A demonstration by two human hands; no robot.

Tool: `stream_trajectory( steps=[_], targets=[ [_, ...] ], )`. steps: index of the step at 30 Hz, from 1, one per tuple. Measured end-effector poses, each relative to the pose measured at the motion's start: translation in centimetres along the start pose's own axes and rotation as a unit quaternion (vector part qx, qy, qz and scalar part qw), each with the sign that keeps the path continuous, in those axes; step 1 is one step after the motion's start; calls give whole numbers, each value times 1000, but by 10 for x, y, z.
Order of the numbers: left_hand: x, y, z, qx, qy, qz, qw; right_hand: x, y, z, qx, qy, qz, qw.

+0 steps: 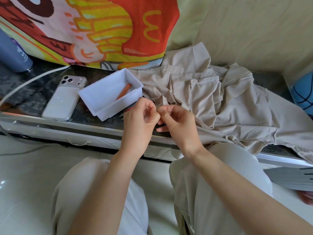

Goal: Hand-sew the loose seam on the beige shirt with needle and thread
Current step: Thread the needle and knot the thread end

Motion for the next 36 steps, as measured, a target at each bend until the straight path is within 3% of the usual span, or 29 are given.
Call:
stream_trajectory(
  steps=[4, 12, 23, 36],
  targets=[
    [10, -1, 0, -3, 28, 61, 998, 1, 1, 1, -3, 4, 3, 1000],
    [2, 2, -5, 20, 283, 166, 945, 1, 0, 4, -21, -6, -2, 1000],
    [12, -1, 0, 18, 154, 94, 983, 1, 1, 1, 10, 8, 6, 1000],
    [15, -1, -2, 14, 150, 86, 985, 2, -1, 3, -19, 7, 36, 999]
  ],
)
Point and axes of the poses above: each hand's wrist, its own y-axis away from the middle knuckle, its own z-axis out of the back of the hand, x = y × z, the point moved 5 cm from there along -y, towards the middle knuckle, and after that the axes turned 9 degrees about -z, right-handed, at the moved point
